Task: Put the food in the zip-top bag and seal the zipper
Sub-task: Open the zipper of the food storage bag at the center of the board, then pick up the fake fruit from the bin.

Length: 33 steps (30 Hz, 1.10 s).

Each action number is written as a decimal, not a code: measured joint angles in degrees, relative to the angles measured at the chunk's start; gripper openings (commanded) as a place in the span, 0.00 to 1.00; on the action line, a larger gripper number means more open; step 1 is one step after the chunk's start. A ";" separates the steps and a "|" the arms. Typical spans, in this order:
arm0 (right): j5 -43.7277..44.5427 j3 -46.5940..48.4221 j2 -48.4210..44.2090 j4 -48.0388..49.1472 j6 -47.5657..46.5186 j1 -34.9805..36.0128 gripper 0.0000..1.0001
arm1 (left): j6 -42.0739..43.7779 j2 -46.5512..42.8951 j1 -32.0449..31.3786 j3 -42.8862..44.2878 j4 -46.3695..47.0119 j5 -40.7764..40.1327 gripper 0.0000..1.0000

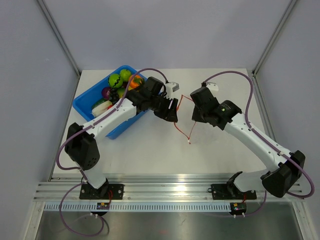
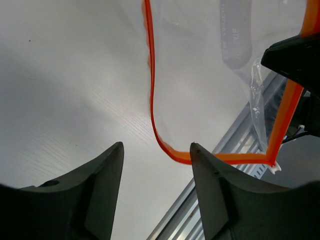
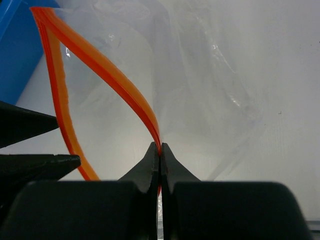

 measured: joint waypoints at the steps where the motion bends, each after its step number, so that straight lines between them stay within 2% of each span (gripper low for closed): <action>1: 0.00 0.00 0.46 0.28 0.31 0.00 0.00 | 0.13 0.00 -0.02 0.02 -0.20 -0.13 0.61; 7: -0.24 0.24 2.34 0.48 1.11 0.00 0.00 | 1.25 -0.98 0.35 1.29 -3.10 -3.15 0.62; 12: -0.61 0.92 2.78 0.42 1.49 0.00 0.00 | 1.60 -4.92 3.02 2.51 -4.48 -5.05 0.62; 15: -0.94 1.11 2.78 0.31 1.60 0.00 0.00 | 1.29 -7.82 6.03 2.86 -5.03 -6.45 0.61; 17: -0.96 1.29 2.78 0.24 1.60 0.00 0.00 | 0.68 -9.44 8.48 3.45 -5.38 -8.70 0.71; 18: -0.96 1.44 2.78 0.24 1.60 0.00 0.00 | -0.09 -10.03 9.75 3.82 -5.64 -10.14 0.71; 27: -1.07 1.99 2.78 0.24 1.55 0.00 0.00 | -9.55 -9.64 23.43 4.44 -10.25 -24.11 0.68; 29: -1.25 2.05 2.78 0.24 1.55 0.00 0.00 | -11.30 -10.03 26.05 1.99 -9.60 -24.55 0.68; 33: -1.42 2.08 2.78 0.26 1.55 0.00 0.00 | -13.31 -10.38 29.27 -4.07 -10.23 -24.94 0.76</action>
